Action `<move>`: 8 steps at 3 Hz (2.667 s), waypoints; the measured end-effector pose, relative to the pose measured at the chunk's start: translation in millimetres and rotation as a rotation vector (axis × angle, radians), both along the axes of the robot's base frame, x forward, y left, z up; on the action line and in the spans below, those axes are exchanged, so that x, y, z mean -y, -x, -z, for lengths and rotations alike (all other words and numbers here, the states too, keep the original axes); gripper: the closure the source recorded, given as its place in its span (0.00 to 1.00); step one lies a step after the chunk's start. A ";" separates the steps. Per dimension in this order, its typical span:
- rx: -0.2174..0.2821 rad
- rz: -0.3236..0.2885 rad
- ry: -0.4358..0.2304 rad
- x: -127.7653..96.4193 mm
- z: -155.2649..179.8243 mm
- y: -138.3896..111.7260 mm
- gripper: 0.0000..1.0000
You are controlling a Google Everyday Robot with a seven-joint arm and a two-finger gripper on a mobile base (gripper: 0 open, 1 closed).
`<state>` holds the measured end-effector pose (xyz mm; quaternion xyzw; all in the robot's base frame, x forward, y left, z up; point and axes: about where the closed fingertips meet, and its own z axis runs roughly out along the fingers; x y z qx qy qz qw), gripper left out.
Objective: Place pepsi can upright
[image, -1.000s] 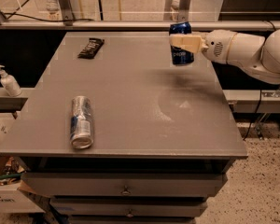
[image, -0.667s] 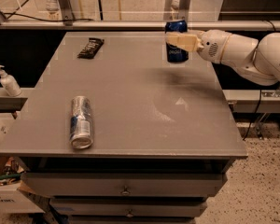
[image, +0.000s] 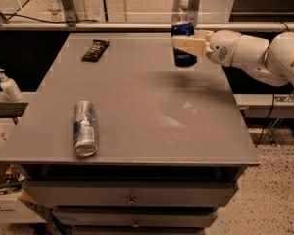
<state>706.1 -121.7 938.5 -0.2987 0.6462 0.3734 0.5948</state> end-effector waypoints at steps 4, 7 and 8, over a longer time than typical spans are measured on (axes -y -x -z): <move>0.143 -0.165 0.010 19.6 45.4 18.1 1.00; 0.169 -0.143 -0.058 33.7 61.0 29.1 0.36; 0.189 -0.131 -0.076 38.8 59.3 32.2 0.13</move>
Offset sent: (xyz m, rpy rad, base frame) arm -0.0072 -0.0288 -0.0277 -0.0774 -0.1941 0.1709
